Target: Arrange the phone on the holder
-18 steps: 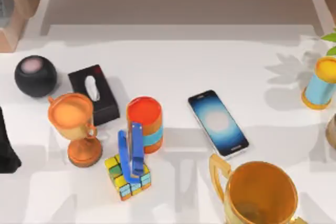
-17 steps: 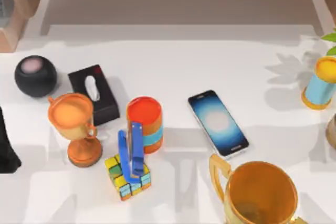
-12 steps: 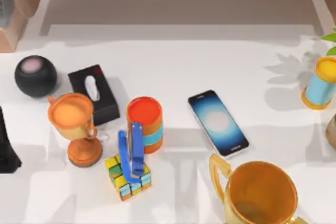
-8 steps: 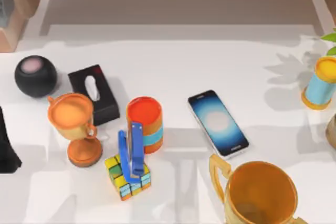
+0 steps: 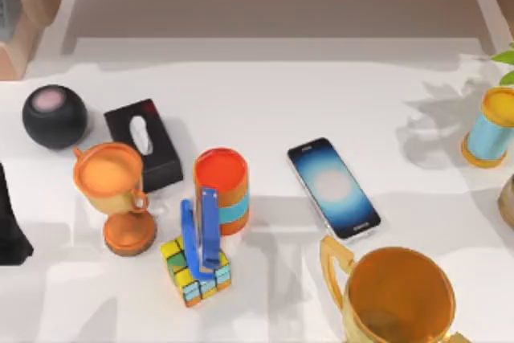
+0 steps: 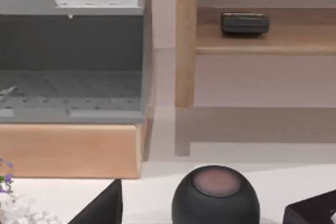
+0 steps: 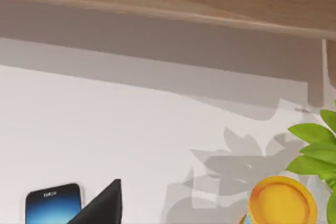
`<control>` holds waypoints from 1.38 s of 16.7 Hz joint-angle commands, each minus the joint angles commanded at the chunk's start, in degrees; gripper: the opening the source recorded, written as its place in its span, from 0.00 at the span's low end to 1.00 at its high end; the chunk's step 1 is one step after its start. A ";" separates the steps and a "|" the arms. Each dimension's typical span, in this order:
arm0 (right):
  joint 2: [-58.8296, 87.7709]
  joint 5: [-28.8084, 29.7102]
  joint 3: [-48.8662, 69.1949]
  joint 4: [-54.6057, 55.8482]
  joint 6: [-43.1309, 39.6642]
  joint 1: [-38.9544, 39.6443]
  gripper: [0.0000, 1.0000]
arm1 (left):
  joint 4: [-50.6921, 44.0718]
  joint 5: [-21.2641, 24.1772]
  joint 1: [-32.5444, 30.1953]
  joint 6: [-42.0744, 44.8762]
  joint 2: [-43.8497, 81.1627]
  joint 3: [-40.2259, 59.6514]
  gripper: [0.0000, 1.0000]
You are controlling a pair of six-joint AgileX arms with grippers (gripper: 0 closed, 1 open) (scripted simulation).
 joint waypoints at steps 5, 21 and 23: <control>30.89 0.66 21.85 -17.86 1.38 7.22 1.00 | 0.00 0.00 0.00 0.00 0.00 0.00 1.00; 68.77 -0.15 44.52 -34.56 7.12 19.60 1.00 | 0.00 0.00 0.00 0.00 0.00 0.00 1.00; 68.64 -0.14 44.34 -34.48 7.06 19.32 1.00 | 0.00 0.00 0.00 0.00 0.00 0.00 1.00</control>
